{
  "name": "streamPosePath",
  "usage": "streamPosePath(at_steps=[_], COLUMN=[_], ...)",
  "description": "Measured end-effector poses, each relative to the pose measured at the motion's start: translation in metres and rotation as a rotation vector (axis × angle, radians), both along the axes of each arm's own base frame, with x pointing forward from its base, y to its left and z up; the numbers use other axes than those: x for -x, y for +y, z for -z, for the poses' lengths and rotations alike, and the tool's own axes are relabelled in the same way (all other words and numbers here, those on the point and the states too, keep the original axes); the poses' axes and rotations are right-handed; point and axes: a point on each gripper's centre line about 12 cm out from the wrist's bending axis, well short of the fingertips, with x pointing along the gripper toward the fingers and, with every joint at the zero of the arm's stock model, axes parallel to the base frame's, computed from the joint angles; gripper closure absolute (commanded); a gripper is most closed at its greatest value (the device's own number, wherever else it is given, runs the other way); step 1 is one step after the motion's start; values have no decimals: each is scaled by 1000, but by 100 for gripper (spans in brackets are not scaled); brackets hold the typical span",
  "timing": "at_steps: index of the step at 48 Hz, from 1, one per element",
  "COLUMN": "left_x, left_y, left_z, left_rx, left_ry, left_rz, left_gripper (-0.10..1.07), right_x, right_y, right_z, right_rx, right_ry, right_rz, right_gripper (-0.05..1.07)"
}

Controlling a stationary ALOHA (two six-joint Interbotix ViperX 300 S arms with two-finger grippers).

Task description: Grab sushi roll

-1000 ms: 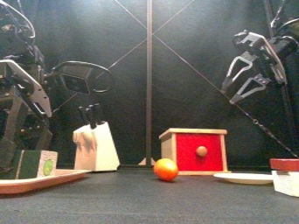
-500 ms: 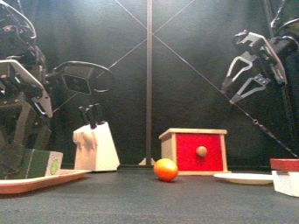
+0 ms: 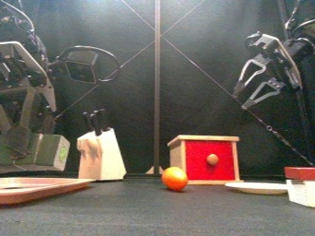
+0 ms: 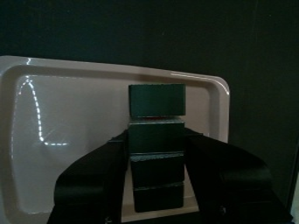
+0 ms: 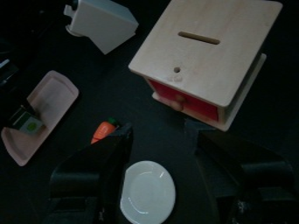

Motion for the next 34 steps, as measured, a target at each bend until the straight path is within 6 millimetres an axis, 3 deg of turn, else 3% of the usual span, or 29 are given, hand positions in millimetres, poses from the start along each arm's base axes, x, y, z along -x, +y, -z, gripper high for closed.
streamPosePath(at_steps=[20, 34], left_x=[0, -3], left_y=[0, 1], left_z=[0, -2], left_rx=[-4, -17], left_ry=[-6, -16], left_rz=[4, 18], left_gripper=[22, 22], right_x=[2, -1], right_y=[-7, -8], right_z=[-25, -32], right_rx=[138, 220], right_ry=[-71, -89], right_rz=[-13, -44], right_gripper=[17, 17])
